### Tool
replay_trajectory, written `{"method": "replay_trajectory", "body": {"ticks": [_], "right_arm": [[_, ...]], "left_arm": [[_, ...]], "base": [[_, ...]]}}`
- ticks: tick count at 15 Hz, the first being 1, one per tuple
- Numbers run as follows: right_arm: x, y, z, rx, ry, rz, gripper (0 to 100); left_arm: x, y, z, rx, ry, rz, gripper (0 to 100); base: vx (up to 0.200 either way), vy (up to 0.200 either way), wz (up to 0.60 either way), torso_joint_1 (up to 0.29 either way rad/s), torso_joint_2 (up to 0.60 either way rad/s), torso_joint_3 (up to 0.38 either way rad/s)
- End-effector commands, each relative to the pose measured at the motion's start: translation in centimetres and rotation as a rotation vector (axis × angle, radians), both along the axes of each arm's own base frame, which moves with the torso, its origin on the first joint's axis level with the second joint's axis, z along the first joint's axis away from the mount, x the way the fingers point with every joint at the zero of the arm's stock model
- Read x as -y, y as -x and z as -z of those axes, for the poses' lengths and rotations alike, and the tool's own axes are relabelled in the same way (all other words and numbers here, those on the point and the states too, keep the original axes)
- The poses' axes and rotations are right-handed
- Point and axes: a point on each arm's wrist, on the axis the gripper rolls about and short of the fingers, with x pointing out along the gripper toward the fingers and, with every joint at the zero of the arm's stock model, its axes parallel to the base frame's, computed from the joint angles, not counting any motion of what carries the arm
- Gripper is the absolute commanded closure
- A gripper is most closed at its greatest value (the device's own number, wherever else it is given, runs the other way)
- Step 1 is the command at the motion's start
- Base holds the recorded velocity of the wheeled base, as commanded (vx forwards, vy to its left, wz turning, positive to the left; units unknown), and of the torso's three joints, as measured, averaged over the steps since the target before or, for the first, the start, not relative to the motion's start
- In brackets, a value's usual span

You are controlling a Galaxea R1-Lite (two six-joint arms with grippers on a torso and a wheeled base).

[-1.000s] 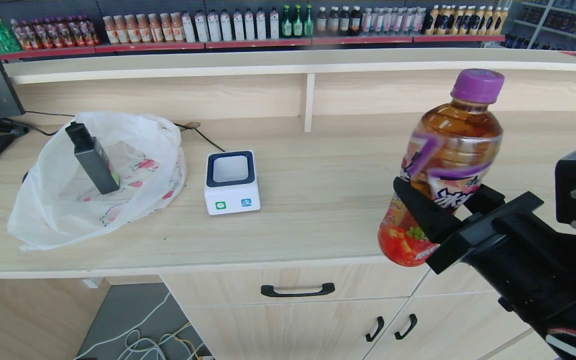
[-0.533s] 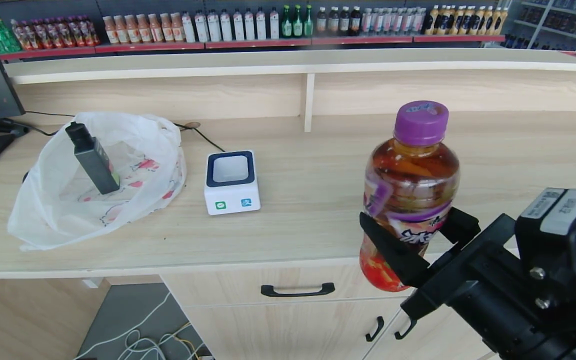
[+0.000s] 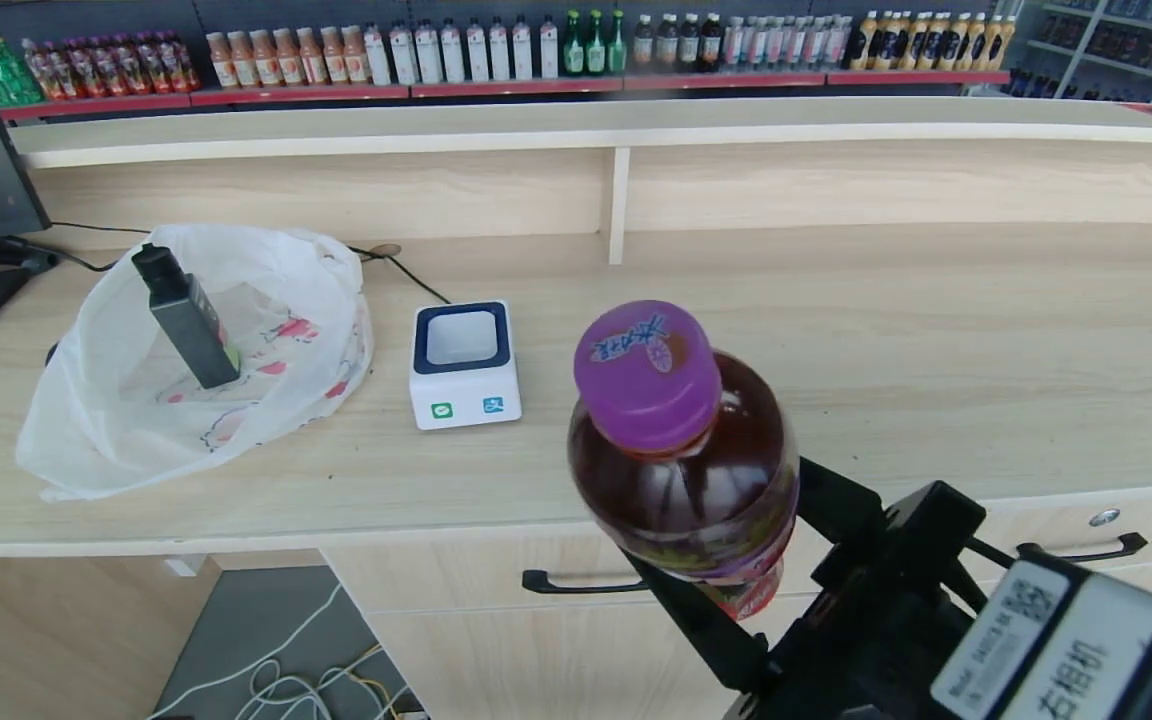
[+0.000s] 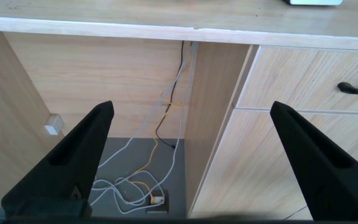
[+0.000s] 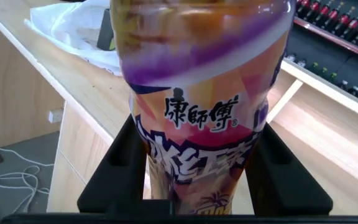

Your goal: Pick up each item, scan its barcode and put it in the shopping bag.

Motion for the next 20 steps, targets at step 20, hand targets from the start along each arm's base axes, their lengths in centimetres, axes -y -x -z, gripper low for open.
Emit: {"method": "replay_trajectory", "body": {"ticks": [20], "right_arm": [[-1.9,2.2,1.1,0.590,0.367,-0.162,100]], "left_arm": [[0.0,0.0,0.0,0.000,0.000,-0.001,0]], "base": [[0.000,0.000,0.00,0.000,0.00,0.000]]}}
